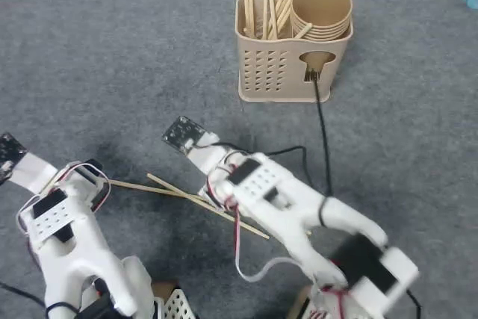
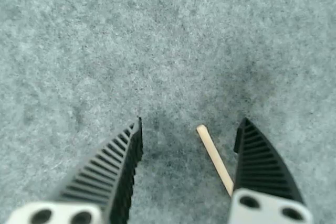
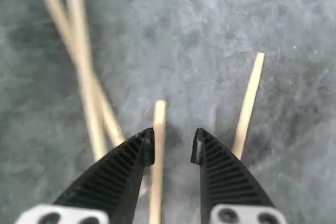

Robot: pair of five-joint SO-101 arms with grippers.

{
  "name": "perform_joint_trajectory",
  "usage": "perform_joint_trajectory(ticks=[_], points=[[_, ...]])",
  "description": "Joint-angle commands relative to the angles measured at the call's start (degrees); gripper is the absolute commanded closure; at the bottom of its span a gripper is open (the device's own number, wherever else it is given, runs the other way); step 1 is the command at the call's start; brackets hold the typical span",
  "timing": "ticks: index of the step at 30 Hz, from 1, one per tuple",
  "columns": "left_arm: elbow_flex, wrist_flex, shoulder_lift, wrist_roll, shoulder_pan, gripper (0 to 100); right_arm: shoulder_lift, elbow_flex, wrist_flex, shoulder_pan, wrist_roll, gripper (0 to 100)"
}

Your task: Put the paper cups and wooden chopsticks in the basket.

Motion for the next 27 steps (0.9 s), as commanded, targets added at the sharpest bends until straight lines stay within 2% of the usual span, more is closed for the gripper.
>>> perform_joint_trajectory(ticks=[1,6,15,21,27], points=[[-2.15,-1.41,-0.44,-0.35,-0.44,73,5.85,-7.12,-1.01,2.33,0.62,87.6],[-2.24,-1.49,-0.44,-0.35,-0.35,73,9.45,-8.35,-0.84,2.33,0.70,87.6],[-2.24,-1.49,-0.44,-0.35,-0.35,73,1.54,-7.03,2.77,2.51,0.62,87.8],[-2.24,-1.41,-0.44,-0.35,-0.35,73,5.93,-5.71,0.22,2.42,0.62,98.5],[-2.24,-1.32,-0.44,-0.35,-0.35,73,8.66,-7.65,0.66,2.33,0.62,98.0]])
